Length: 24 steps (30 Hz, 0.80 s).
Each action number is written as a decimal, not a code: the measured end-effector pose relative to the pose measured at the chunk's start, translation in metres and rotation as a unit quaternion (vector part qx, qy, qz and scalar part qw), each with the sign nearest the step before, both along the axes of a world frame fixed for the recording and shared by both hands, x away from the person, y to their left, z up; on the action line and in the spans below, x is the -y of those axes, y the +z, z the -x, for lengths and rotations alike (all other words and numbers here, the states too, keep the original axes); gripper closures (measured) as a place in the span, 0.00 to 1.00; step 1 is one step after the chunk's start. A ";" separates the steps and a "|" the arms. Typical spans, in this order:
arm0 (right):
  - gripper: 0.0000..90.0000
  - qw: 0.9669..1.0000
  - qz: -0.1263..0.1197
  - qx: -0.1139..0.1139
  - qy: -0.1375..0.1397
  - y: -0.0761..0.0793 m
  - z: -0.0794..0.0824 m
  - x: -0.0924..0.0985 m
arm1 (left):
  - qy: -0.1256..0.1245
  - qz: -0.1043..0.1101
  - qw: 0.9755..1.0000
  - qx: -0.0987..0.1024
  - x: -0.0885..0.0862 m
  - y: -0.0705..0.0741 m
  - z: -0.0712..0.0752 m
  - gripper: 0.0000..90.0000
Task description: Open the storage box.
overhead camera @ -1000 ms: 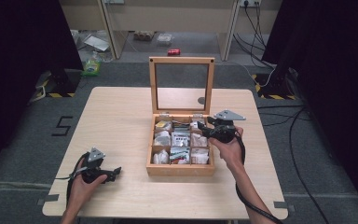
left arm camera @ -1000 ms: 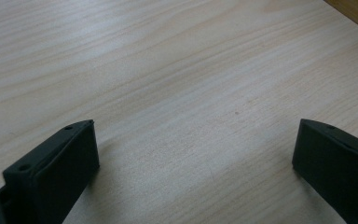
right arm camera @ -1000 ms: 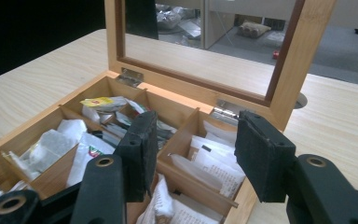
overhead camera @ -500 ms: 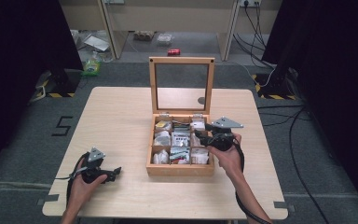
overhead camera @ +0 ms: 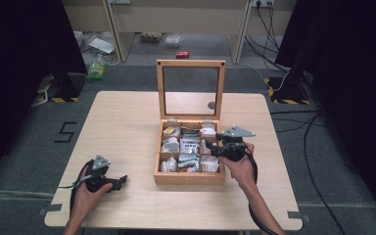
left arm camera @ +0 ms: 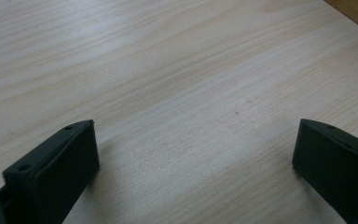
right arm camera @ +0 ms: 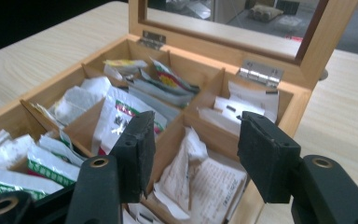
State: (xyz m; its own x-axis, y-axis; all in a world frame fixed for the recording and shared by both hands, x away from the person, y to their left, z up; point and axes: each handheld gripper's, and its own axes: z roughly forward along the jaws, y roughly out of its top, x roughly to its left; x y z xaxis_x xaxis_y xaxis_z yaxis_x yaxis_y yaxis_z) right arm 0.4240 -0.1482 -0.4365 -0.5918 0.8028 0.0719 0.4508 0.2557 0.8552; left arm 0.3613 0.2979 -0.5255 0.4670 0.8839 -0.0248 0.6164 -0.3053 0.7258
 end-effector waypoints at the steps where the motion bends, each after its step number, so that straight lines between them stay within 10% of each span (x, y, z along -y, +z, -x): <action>1: 0.52 1.000 0.001 -0.003 -0.001 -0.001 0.000 0.001 | 0.000 0.000 1.000 0.000 0.000 0.000 0.000 0.00; 24: 0.50 1.000 0.009 -0.009 -0.007 -0.007 -0.001 0.010 | 0.000 0.000 1.000 0.000 0.000 0.000 0.000 0.00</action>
State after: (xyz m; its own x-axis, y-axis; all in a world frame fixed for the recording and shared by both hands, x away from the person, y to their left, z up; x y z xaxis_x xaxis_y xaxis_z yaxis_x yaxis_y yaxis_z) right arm 0.4249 -0.1580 -0.4437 -0.5799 0.8118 0.0687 0.4699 0.2645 0.8422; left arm 0.3613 0.2979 -0.5255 0.4668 0.8840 -0.0248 0.6165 -0.3052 0.7258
